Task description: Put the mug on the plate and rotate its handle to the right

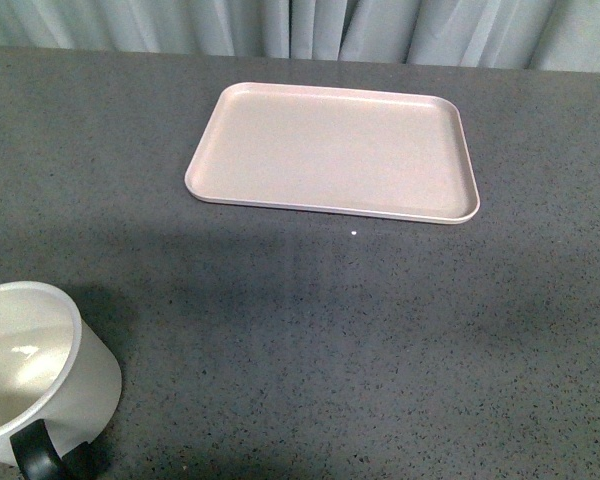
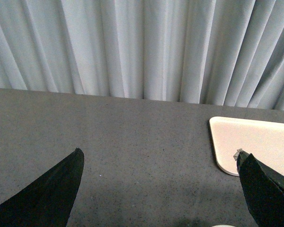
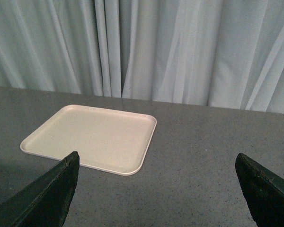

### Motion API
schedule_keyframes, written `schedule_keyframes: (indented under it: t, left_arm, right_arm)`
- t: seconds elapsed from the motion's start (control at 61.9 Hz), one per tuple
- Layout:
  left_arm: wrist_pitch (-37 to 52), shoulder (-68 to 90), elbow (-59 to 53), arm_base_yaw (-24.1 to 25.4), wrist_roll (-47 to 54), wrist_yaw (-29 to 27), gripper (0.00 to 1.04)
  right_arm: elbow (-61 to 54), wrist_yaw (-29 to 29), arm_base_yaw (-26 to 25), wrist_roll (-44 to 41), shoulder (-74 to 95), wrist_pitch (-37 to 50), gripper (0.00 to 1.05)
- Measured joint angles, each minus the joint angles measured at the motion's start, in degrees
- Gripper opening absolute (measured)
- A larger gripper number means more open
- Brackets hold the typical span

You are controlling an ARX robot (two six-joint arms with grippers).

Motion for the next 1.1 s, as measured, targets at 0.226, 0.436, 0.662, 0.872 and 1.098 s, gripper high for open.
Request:
schedule_keyframes:
  t: [0.226, 0.436, 0.662, 0.872, 1.098]
  left_arm:
    - [0.0, 0.0, 0.0, 0.0, 0.0, 0.0, 0.95]
    - [0.0, 0.0, 0.0, 0.0, 0.0, 0.0, 0.95]
    - [-24.76, 23.8, 13.84, -6.14, -4.24, -14.75, 0.95]
    - [-15.06, 49.55, 22.97, -6.14, 1.03, -7.28, 0.95]
    - [-11.63, 59.6, 25.57, -6.64, 0.39, -3.13, 0.95]
  right_arm:
    - [0.0, 0.0, 0.0, 0.0, 0.0, 0.0, 0.96]
    - [0.0, 0.0, 0.0, 0.0, 0.0, 0.0, 0.96]
    - [0.0, -0.02, 0.0, 0.02, -0.02, 0.0, 0.96]
    - [0.0, 0.0, 0.02, 0.02, 0.0, 0.0, 0.96]
    - [0.0, -0.02, 0.02, 0.0, 0.0, 0.0, 0.96]
